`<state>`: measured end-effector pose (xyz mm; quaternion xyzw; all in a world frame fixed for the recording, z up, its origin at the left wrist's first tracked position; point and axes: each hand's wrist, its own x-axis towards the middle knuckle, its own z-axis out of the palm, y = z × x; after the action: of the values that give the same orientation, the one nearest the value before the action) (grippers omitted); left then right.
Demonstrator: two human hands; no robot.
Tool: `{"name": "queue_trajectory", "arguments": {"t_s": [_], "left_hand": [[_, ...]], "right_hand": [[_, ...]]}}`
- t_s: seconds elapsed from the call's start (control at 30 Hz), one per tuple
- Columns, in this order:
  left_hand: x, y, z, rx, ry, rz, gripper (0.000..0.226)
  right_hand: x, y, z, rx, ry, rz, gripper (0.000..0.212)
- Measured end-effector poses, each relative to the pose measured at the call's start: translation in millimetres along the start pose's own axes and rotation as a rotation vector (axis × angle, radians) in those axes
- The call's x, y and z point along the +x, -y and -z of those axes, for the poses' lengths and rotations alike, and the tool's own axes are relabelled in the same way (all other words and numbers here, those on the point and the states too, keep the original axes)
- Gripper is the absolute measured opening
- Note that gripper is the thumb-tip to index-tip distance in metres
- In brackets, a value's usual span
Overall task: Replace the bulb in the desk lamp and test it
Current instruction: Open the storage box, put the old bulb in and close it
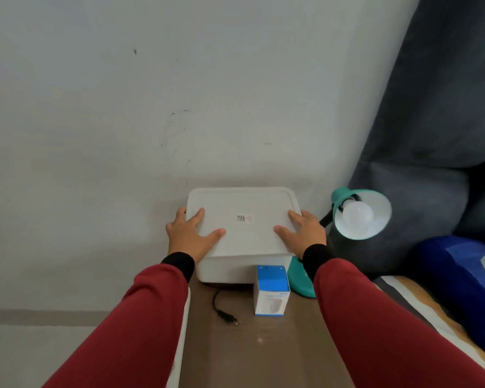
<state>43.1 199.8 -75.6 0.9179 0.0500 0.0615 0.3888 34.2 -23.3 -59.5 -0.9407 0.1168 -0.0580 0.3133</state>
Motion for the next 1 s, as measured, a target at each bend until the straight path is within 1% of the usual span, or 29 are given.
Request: {"name": "queue_trajectory", "arguments": {"t_s": [0.13, 0.3, 0.47, 0.7, 0.8, 0.87, 1.0], "left_hand": [[39, -1, -14, 0.056, 0.03, 0.005, 0.077], [63, 6, -30, 0.076, 0.078, 0.036, 0.079], [71, 14, -38, 0.058, 0.087, 0.061, 0.079], [71, 14, -38, 0.11, 0.106, 0.059, 0.078], [75, 17, -38, 0.172, 0.15, 0.071, 0.079], [74, 19, -39, 0.222, 0.188, 0.074, 0.08], [70, 18, -39, 0.217, 0.191, 0.071, 0.076]], "right_hand": [[36, -4, -14, -0.038, 0.026, -0.033, 0.066], [59, -13, -31, -0.119, 0.063, -0.059, 0.066], [65, -16, -38, -0.174, 0.086, -0.062, 0.067], [67, -16, -38, -0.281, 0.116, -0.034, 0.067], [67, -18, -41, -0.332, 0.142, -0.031, 0.067], [66, -21, -46, -0.323, 0.163, -0.037, 0.066], [70, -21, -46, -0.339, 0.194, -0.032, 0.066]]}}
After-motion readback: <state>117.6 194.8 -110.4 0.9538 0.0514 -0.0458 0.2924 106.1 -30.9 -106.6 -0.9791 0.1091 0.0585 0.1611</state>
